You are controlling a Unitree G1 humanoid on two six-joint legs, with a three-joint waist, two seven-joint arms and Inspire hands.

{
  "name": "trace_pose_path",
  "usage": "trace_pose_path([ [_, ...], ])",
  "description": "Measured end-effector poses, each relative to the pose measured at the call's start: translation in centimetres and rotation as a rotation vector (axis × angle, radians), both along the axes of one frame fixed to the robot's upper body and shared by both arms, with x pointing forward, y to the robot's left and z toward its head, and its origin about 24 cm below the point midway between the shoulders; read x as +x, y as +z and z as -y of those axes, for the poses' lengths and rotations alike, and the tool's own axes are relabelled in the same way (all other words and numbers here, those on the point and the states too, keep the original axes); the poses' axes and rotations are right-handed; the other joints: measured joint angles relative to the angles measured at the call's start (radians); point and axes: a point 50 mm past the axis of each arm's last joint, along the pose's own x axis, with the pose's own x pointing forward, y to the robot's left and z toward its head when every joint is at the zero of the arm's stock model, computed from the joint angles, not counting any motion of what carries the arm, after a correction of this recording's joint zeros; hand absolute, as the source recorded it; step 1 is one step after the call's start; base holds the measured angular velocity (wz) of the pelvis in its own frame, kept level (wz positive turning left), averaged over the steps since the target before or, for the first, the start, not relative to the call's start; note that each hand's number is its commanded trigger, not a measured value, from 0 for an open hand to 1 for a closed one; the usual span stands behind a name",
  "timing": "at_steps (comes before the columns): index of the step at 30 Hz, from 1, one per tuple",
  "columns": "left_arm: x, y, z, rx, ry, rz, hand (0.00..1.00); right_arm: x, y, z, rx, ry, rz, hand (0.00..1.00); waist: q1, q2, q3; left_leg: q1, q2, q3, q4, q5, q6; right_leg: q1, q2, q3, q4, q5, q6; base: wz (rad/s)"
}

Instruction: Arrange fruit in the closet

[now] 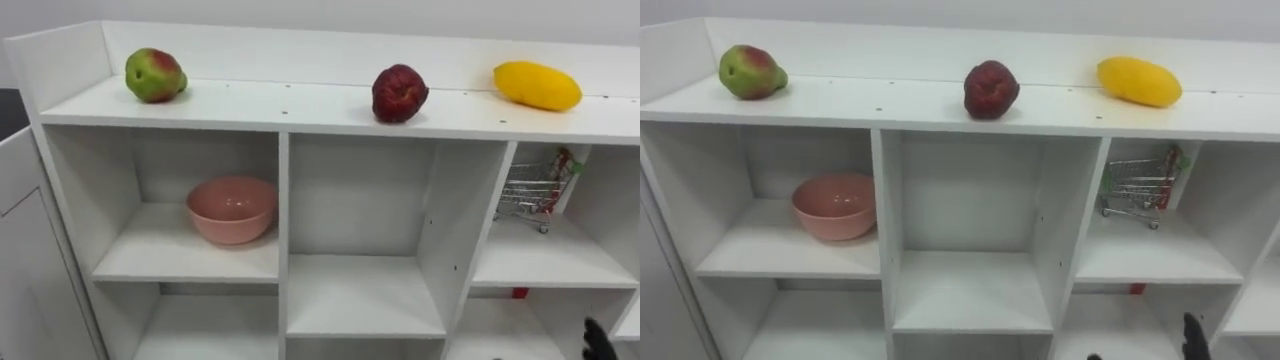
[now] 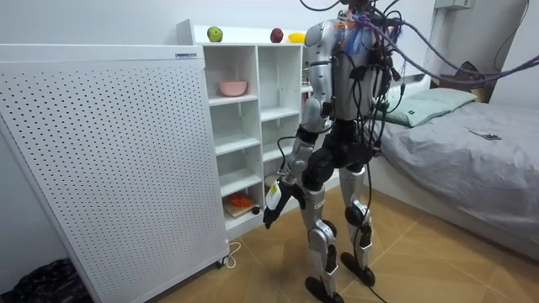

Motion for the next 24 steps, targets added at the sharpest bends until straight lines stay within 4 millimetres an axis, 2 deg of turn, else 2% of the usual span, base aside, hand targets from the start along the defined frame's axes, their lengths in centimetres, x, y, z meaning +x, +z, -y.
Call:
trace_pose_path([
  [4,0.2,0.0,0.1,-0.009,-0.009,0.019,0.00,0.4,3.6,-0.5,-0.055,0.020,0.172,0.00,0.002,0.011,0.0003,-0.004,0.002,-0.001,0.000,0.000,0.000,-0.002,0.002,-0.002,0.000,0.000,0.000,0.00],
  [5,0.0,0.0,0.2,-0.011,-0.013,0.014,0.00,0.7,4.5,-0.6,-0.073,0.020,0.212,0.00,0.001,0.015,-0.0017,-0.005,0.002,-0.003,0.000,0.000,0.000,-0.001,0.002,-0.002,0.000,0.000,0.000,0.00],
  [9,0.0,0.0,0.3,-0.015,-0.022,0.014,0.00,1.2,5.7,-0.6,-0.087,0.017,0.264,0.00,0.003,0.018,-0.0031,-0.005,0.002,-0.003,0.000,0.000,0.000,0.002,0.002,-0.003,0.000,0.000,0.000,0.00],
  [12,0.1,-0.1,0.5,-0.024,-0.034,0.009,0.00,1.7,6.5,-0.8,-0.087,0.027,0.295,0.00,0.008,0.014,-0.0015,-0.007,0.002,-0.004,-0.001,0.001,-0.001,-0.002,0.001,-0.003,0.001,0.000,-0.001,0.00],
  [15,0.1,-0.1,0.5,-0.030,-0.041,0.006,0.00,2.2,7.6,-1.0,-0.095,0.037,0.335,0.00,0.021,0.002,-0.0027,-0.012,0.002,-0.004,0.003,0.002,-0.002,-0.003,0.001,-0.004,0.001,0.002,-0.003,0.02],
  [17,0.4,-0.1,0.5,-0.036,-0.058,0.004,0.00,2.6,8.7,-1.3,-0.130,0.045,0.374,0.00,0.026,-0.009,-0.0018,-0.026,0.001,-0.020,0.009,0.003,-0.003,-0.007,0.000,-0.019,0.002,0.002,-0.003,0.17],
  [24,1.2,-0.1,0.7,-0.046,-0.091,0.012,0.00,4.0,12.4,-2.2,-0.174,0.089,0.503,0.00,0.049,-0.015,-0.0004,-0.041,0.001,-0.046,0.014,0.007,-0.006,-0.013,0.001,-0.044,0.001,0.004,-0.006,0.12],
])
